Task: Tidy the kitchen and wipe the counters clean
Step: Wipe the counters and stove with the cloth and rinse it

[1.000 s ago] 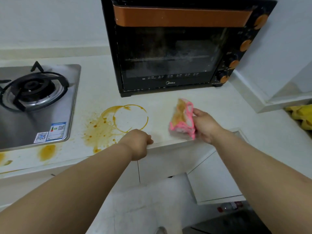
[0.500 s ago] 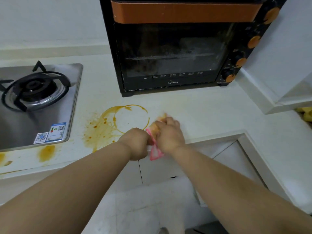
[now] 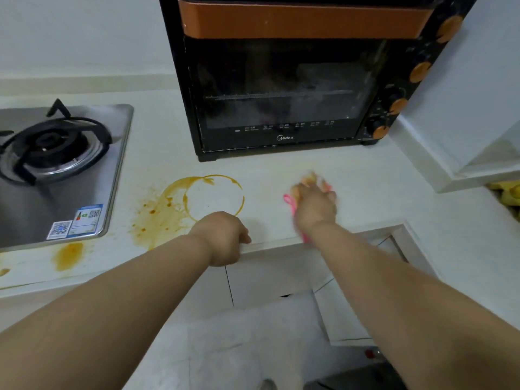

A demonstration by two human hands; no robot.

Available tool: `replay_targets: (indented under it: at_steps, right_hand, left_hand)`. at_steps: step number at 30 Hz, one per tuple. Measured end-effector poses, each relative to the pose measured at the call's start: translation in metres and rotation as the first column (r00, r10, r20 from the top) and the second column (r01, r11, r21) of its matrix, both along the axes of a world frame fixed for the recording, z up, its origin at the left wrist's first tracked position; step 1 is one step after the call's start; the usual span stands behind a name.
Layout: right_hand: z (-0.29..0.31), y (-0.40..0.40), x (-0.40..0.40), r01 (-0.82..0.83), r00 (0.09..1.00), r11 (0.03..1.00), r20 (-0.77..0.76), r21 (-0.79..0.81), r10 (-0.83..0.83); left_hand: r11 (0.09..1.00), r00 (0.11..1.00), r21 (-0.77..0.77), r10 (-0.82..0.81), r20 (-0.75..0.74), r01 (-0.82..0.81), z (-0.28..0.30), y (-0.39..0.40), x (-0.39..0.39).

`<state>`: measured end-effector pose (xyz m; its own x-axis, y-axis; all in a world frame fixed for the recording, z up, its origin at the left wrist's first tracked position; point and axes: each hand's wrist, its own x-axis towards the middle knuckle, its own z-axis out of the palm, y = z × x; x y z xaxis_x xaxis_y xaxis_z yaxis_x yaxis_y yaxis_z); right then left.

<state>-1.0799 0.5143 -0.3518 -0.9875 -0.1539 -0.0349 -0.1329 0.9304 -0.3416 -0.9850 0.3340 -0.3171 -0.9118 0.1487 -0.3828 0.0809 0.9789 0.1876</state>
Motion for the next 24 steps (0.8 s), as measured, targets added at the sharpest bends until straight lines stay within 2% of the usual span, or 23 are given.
replay_targets:
  at_steps: [1, 3, 5, 6, 8, 10, 12, 13, 14, 17, 19, 20, 22, 24]
  right_hand:
    - [-0.005, -0.025, 0.013, -0.133, 0.991, 0.991, 0.004, -0.022, 0.133]
    - [-0.005, -0.048, 0.044, -0.290, 0.957, 0.956, 0.004, -0.048, 0.291]
    - [-0.005, -0.026, 0.052, -0.308, 0.951, 0.949, -0.029, -0.065, 0.307]
    - [-0.007, -0.005, 0.047, -0.247, 0.969, 0.966, -0.023, -0.079, 0.246]
    - [-0.008, 0.041, 0.021, -0.017, 0.999, 0.999, -0.031, -0.041, 0.016]
    - [0.001, 0.071, -0.015, 0.247, 0.969, 0.969, 0.030, -0.015, -0.246]
    - [0.007, 0.062, -0.048, 0.353, 0.928, 0.935, 0.117, 0.027, -0.353]
    - [0.007, 0.046, -0.062, 0.341, 0.930, 0.940, 0.132, 0.025, -0.342]
    - [0.006, 0.025, -0.068, 0.301, 0.946, 0.953, 0.126, -0.001, -0.299]
    - [-0.010, -0.055, -0.058, -0.067, 0.995, 0.995, 0.066, -0.080, 0.072]
    - [-0.011, -0.092, -0.013, -0.341, 0.935, 0.933, 0.060, -0.113, 0.348]
    - [-0.013, -0.097, 0.007, -0.422, 0.901, 0.895, 0.041, -0.146, 0.431]
    - [-0.015, -0.075, 0.020, -0.445, 0.887, 0.866, 0.024, -0.228, 0.461]
    - [-0.015, -0.038, 0.003, -0.297, 0.939, 0.924, 0.100, -0.242, 0.328]
  left_hand:
    - [1.000, 1.000, 0.001, -0.001, 0.009, 0.001, 0.001, 0.000, 0.000]
    - [1.000, 1.000, -0.010, -0.013, 0.003, 0.013, 0.003, 0.003, 0.003]
    - [1.000, 1.000, -0.017, -0.013, 0.005, 0.013, 0.002, 0.005, 0.005]
    - [1.000, 1.000, -0.006, -0.001, 0.012, 0.001, 0.000, 0.004, 0.007]
    - [1.000, 1.000, 0.007, 0.015, 0.022, -0.015, -0.001, 0.003, 0.008]
    - [1.000, 0.999, 0.013, 0.027, 0.026, -0.028, -0.002, 0.003, 0.008]
    - [0.999, 0.999, 0.024, 0.028, 0.020, -0.029, -0.004, 0.003, 0.008]
    - [0.999, 0.999, 0.030, 0.028, 0.017, -0.028, -0.006, 0.003, 0.008]
    - [0.999, 0.999, 0.039, 0.035, 0.008, -0.035, -0.007, 0.003, 0.009]
    - [0.998, 0.998, 0.046, 0.049, -0.040, -0.047, -0.006, -0.001, 0.010]
    - [0.999, 0.998, 0.040, 0.028, -0.048, -0.026, -0.005, 0.000, 0.010]
    - [1.000, 0.999, 0.026, 0.012, -0.046, -0.011, -0.004, 0.000, 0.010]
    - [1.000, 0.999, 0.015, -0.005, -0.039, 0.006, -0.004, -0.001, 0.012]
    - [1.000, 1.000, 0.027, -0.011, -0.019, 0.012, -0.009, -0.003, 0.013]
